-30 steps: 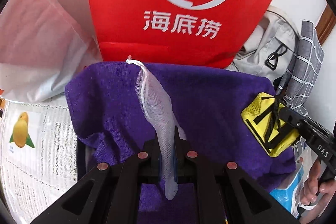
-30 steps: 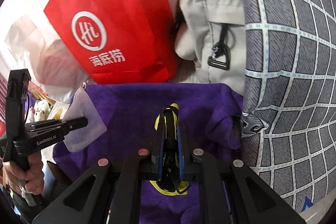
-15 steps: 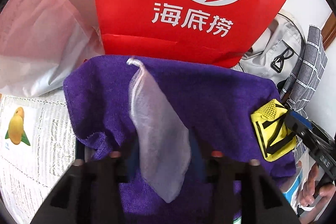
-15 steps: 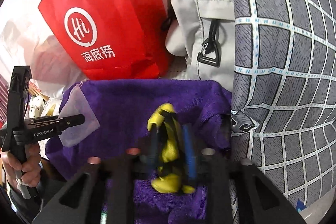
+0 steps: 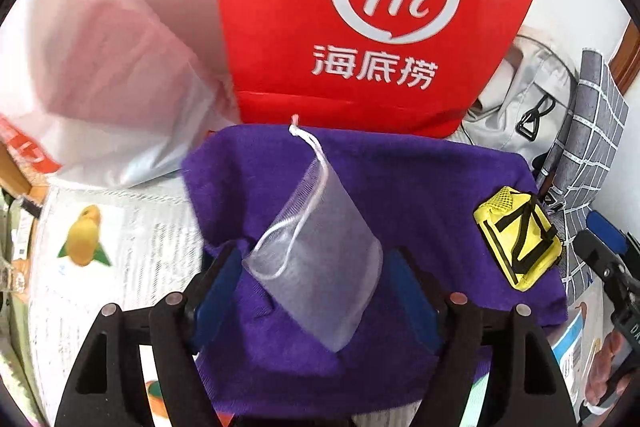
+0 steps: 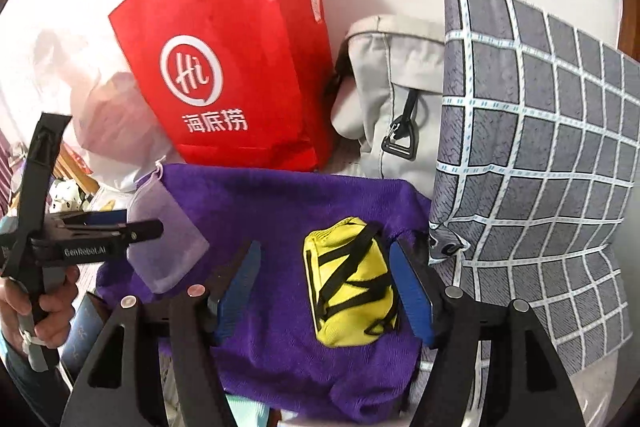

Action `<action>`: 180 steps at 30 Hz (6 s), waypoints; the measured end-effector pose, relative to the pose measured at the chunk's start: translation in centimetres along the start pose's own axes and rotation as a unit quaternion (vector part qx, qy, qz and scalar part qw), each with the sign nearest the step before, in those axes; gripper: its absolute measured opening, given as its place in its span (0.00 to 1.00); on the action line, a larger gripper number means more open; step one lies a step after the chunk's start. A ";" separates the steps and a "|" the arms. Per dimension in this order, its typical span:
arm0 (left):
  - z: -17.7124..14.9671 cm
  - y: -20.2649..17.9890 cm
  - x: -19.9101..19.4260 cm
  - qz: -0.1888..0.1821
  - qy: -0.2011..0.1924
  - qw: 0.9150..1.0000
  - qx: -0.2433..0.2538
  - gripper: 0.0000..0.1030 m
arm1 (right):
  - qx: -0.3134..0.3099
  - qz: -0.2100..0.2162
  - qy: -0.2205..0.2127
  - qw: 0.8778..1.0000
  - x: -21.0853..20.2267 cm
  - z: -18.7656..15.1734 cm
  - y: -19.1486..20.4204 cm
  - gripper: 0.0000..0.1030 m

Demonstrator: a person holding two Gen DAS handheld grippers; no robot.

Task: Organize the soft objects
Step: 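Withdraw both grippers from the purple towel back over the bed, then grasp the white snack packet with the left gripper and lift, then carry the white snack packet with the left gripper toward the purple towel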

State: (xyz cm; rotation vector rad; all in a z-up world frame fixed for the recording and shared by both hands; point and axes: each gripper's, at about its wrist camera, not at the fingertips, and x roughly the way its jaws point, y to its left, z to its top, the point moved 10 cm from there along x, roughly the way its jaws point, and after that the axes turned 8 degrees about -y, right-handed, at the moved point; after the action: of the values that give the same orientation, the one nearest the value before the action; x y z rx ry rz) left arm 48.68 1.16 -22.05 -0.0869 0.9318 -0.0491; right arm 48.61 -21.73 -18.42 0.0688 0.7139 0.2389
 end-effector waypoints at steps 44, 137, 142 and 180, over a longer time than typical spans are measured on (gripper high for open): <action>-20.1 2.0 -16.0 -0.023 -0.050 0.998 -0.026 0.73 | -0.026 0.018 0.065 0.997 -14.9 -20.8 9.3 0.25; -22.8 1.7 -17.5 -0.033 -0.047 0.998 -0.028 0.23 | 0.034 -0.008 0.035 0.999 -20.5 -25.6 2.9 0.03; -21.9 1.3 -18.6 -0.036 -0.054 0.998 -0.026 0.23 | 0.029 -0.003 0.018 0.999 -21.9 -23.9 3.7 0.03; -14.2 -1.4 -18.7 -0.044 -0.081 0.996 -0.005 0.23 | 0.014 0.004 -0.044 0.999 -20.9 -12.3 4.6 0.03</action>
State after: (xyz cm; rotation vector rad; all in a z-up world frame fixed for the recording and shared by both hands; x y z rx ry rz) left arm 26.13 0.51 -15.33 -0.1396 0.7658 -0.1170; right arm 24.36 -22.50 -13.64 0.1091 0.6286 0.2327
